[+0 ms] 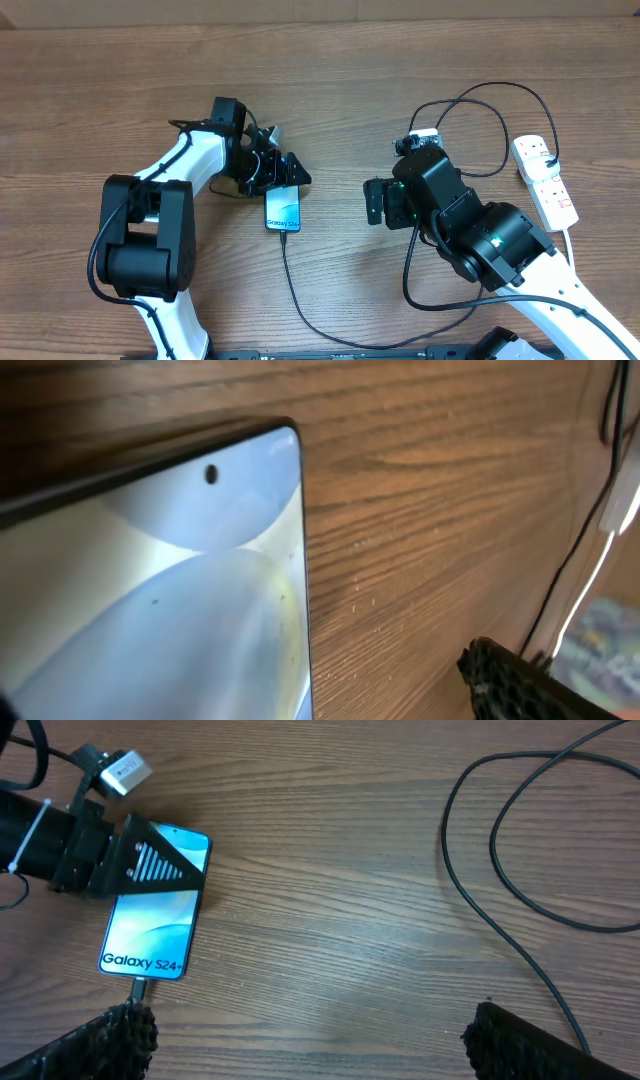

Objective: Plug charger to phone and switch on socket
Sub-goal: 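Open the left gripper and release the phone on the table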

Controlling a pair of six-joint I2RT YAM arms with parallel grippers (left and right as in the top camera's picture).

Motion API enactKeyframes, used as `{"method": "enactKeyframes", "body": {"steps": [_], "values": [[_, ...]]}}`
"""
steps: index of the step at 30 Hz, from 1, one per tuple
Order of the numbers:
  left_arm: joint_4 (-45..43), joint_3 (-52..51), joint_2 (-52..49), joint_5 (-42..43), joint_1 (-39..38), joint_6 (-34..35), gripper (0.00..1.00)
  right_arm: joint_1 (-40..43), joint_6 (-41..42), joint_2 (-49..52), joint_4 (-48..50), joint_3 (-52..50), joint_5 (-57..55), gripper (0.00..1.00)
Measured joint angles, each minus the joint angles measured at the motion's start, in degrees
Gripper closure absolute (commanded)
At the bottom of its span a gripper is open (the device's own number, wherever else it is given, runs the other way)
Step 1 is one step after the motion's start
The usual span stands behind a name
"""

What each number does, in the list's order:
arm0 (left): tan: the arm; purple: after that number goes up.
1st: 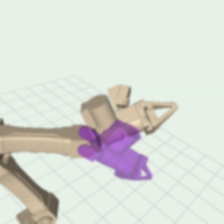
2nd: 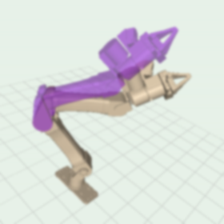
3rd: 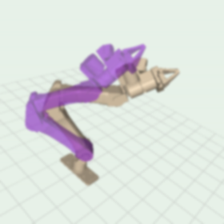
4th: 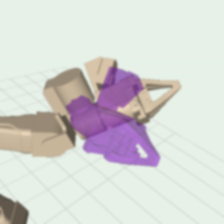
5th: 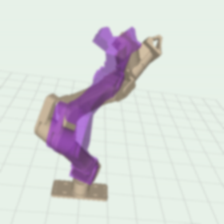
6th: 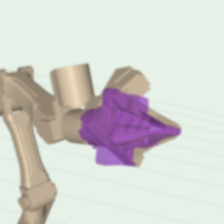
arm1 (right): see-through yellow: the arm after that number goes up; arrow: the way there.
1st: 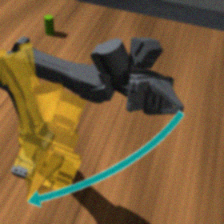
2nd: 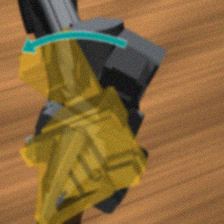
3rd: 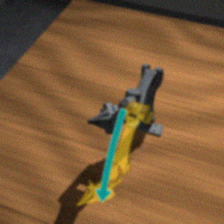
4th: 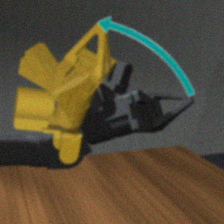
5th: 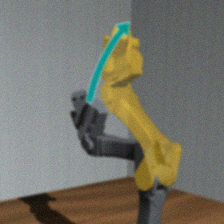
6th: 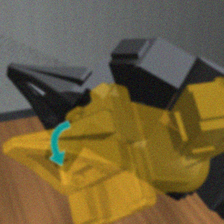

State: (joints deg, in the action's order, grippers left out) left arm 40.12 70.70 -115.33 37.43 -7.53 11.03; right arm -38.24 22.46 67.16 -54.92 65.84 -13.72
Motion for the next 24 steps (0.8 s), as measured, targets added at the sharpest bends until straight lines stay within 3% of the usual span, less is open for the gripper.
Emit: {"method": "enactKeyframes", "body": {"steps": [10, 24], "values": [[-0.22, 0.35, 0.22, -1.75, 0.0, 7.1, 0.13, 0.0, 0.0, 0.0, -0.02, 0.0, 0.0, 0.0], [0.33, 0.46, 0.7, -4.42, -0.37, 2.89, 0.12, 0.0, 0.0, 0.0, 0.02, 0.0, 0.0, 0.0]]}}
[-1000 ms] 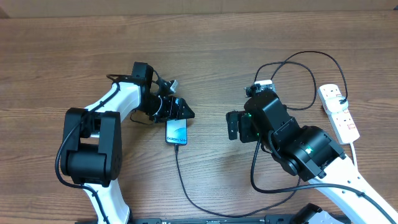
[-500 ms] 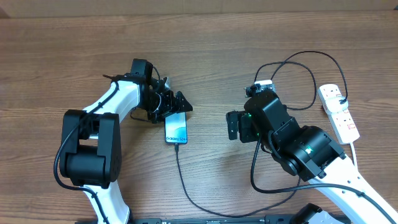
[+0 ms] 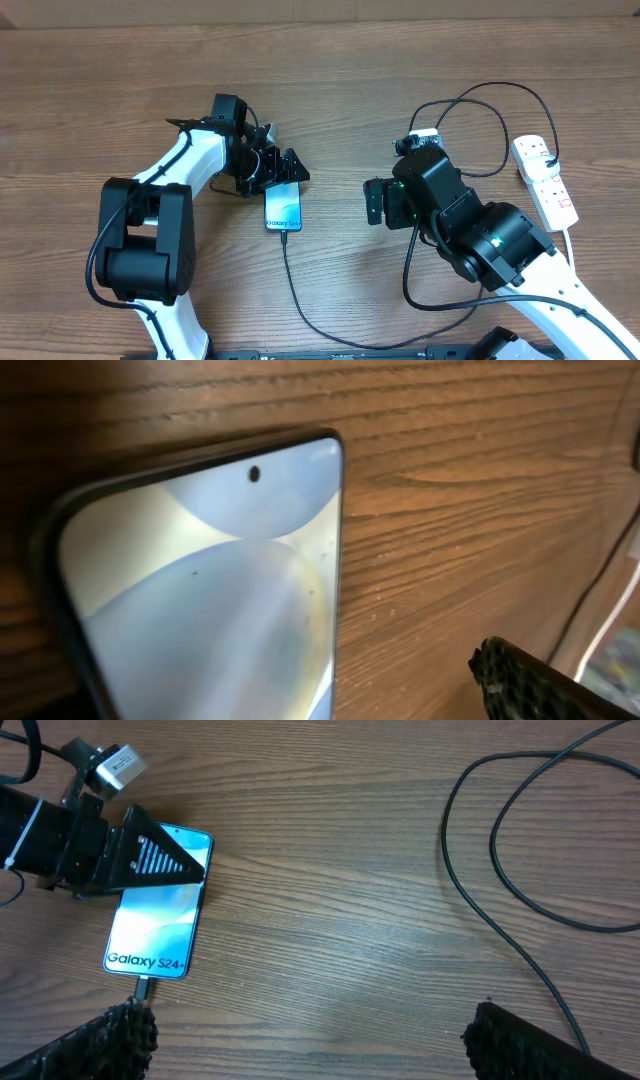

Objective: Plug charger to phone and switch on socket
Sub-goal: 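Open the left gripper and release the phone on the table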

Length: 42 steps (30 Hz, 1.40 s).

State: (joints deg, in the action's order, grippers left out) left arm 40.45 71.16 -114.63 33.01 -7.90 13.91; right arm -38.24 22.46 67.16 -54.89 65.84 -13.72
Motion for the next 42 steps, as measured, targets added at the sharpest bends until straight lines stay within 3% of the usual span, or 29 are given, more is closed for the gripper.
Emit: {"method": "enactKeyframes", "body": {"steps": [17, 19, 21, 24, 42], "values": [[-3.34, 0.15, 0.63, -5.49, 0.0, -0.37, 0.1, 0.0, 0.02, 1.64, 0.0, 0.0, 0.0, 0.0], [-3.39, 0.15, 0.63, -5.6, 0.0, -0.37, 0.14, 0.0, 0.0, 1.66, -0.02, 0.0, -0.02, 0.0], [-3.43, 0.13, 0.63, -5.9, 0.0, -0.37, 0.13, 0.0, 0.02, 1.66, 0.33, 0.0, 0.59, 0.0], [-3.67, 0.17, 0.66, -5.97, 0.0, -0.44, 0.0, 0.0, 0.04, 1.66, 0.94, 0.0, 3.1, 0.0], [-6.23, 4.26, -1.07, -7.32, 0.17, 0.61, 0.0, 0.0, 0.02, 1.66, 1.36, 0.0, 9.64, 0.0]]}}
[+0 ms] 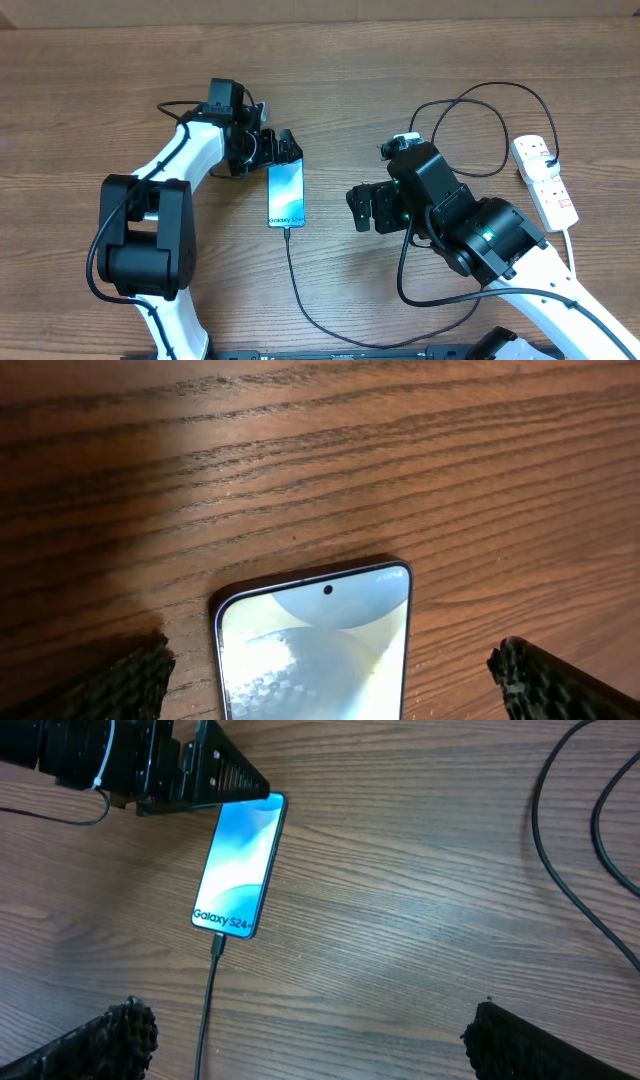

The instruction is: Plug charger to phone and switch on socket

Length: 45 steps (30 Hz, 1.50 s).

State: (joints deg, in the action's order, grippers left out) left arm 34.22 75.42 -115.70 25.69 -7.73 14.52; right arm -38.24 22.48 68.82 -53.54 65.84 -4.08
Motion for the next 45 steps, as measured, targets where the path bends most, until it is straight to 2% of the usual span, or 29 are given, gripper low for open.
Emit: {"method": "enactKeyframes", "body": {"steps": [14, 20, 29, 36, 40, 45], "values": [[-2.47, 0.0, -1.6, 10.71, 1.11, -4.17, 0.0, 0.0, 0.02, 0.0, -0.02, 0.0, 0.28, 0.0], [-2.32, 0.0, -1.86, 11.74, 1.11, -4.52, 0.0, 0.0, 0.0, 0.0, -0.02, 0.0, 0.28, 0.0], [3.8, 1.14, -1.01, 4.17, 0.79, -2.47, 0.0, 0.0, 0.0, 0.0, 0.0, 0.0, 0.26, 0.0], [9.44, 0.74, 1.62, -3.08, 4.74, -0.48, 0.0, 0.0, -0.02, 0.0, 0.33, 0.0, 0.26, 0.0], [12.41, 0.59, 8.81, -7.3, 6.97, 0.13, 0.0, 0.0, 0.0, 0.0, 0.35, 0.0, 0.26, 0.0], [15.65, 1.2, 30.73, -13.14, 5.86, 0.17, 0.0, 0.0, 0.0, 0.0, 0.35, 0.0, 0.28, 0.0]]}}
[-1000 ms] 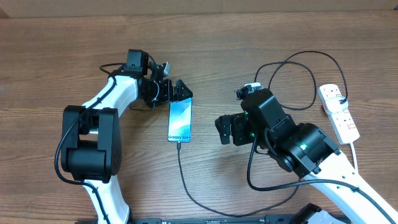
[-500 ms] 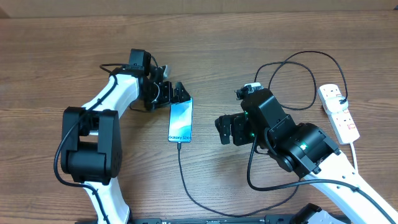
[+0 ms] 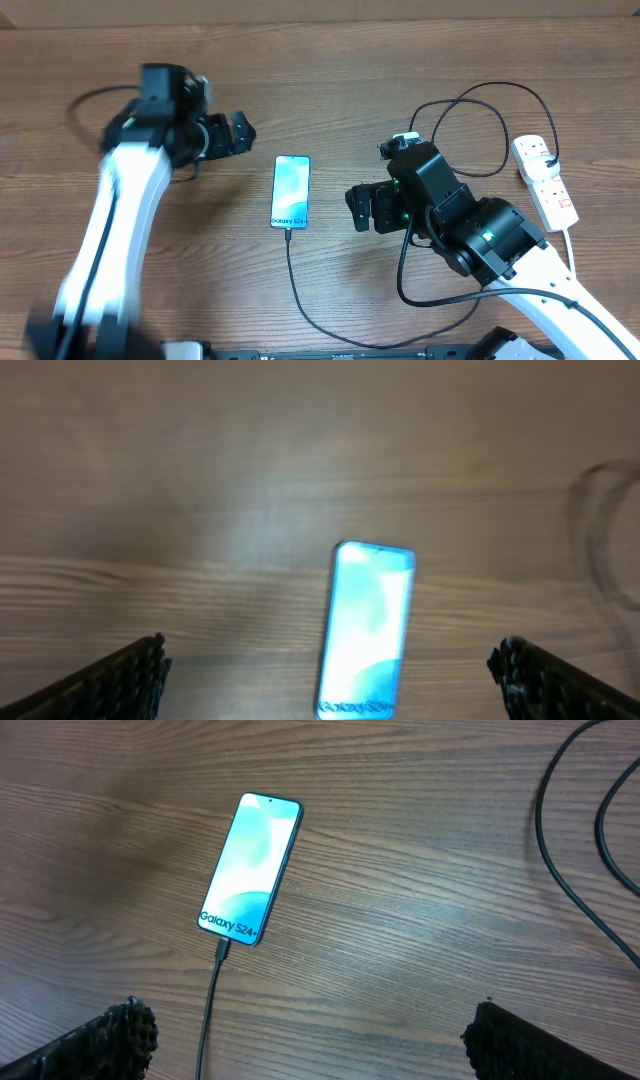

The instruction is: Plug charger to phone and switch on socket

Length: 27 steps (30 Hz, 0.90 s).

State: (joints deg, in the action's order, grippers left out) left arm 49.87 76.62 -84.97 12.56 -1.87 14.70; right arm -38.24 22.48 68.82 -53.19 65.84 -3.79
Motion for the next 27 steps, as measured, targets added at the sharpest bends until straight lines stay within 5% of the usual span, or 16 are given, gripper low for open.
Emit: {"method": "enactKeyframes", "body": {"steps": [6, 13, 16, 22, 27], "values": [[7.17, 1.66, 24.57, -8.11, -2.78, -0.04, 0.0, 0.0, 0.02, 0.02, 0.24, 0.0, 0.0, 0.0], [16.26, 1.64, 37.9, -13.53, -2.78, -0.04, 0.01, 0.0, 0.02, 0.04, 5.97, 0.0, 0.02, 0.02], [22.21, 1.62, 40.83, -14.36, -2.78, -0.02, 0.0, 0.0, 0.07, 0.26, 8.72, 0.0, 0.02, 0.22], [37.55, 1.44, 42.71, -17.38, -2.78, -0.94, 0.0, 0.0, 0.31, 4.46, 12.55, 0.04, 0.35, 0.9], [37.88, 1.36, 42.71, -18.97, -2.78, -1.18, 0.0, 0.04, 1.27, 9.4, 8.02, 0.04, 0.33, 0.96]]}}
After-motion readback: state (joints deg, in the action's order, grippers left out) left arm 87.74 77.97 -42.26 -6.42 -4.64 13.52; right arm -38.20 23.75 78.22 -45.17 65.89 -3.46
